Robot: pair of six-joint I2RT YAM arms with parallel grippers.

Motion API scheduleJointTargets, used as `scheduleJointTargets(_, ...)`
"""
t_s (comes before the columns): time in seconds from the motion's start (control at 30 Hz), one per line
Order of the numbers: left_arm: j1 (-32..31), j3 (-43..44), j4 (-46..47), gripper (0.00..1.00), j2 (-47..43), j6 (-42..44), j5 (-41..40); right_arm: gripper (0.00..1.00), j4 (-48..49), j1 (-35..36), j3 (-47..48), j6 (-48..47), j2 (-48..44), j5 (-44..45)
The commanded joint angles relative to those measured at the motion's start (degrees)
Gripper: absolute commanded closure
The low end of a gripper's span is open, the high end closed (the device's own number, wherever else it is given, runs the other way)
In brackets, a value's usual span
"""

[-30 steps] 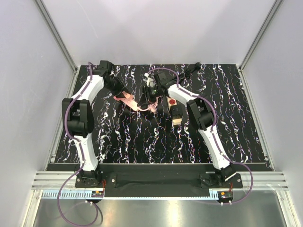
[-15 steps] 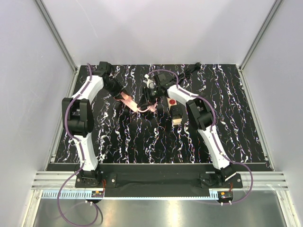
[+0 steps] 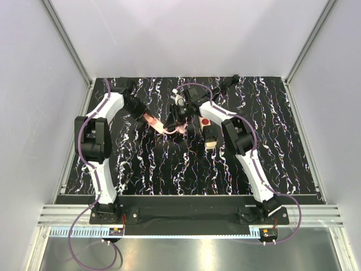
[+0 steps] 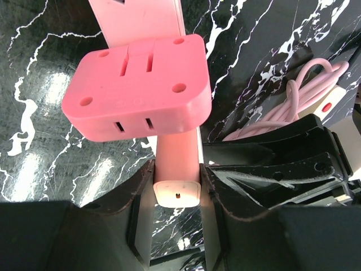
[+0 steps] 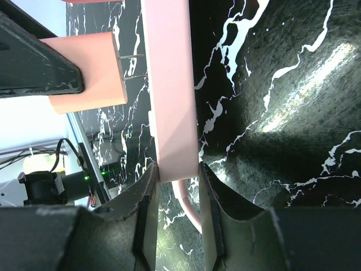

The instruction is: Insert the plug

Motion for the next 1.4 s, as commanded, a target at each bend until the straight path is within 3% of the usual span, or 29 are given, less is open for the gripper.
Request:
scheduleJointTargets(0.0,0.29,-0.57,2.05,1.00,-1.40,-0.85,-0.29,1.00,-3.62,-0.35,-1.17,0.41,2.63,1.21)
scheduleJointTargets(0.6,0.11,-2.94,6.36,1.00,0.09,-2.26,2.96,1.00,-3.45,-0.35,-0.90,0.24,2.98,0.59)
scheduleJointTargets(0.87,0.03,-1.19,6.19,1.00,1.59,1.25,6.82,1.00,-3.36,-0.27,-1.08,0.06,3.07,0.86)
scheduleJointTargets(1.37,0.47,2.68,3.99,1.00,5.01,3.19,5.95,1.00,-3.27,-0.35,-1.43,-1.43,2.89,-0.81)
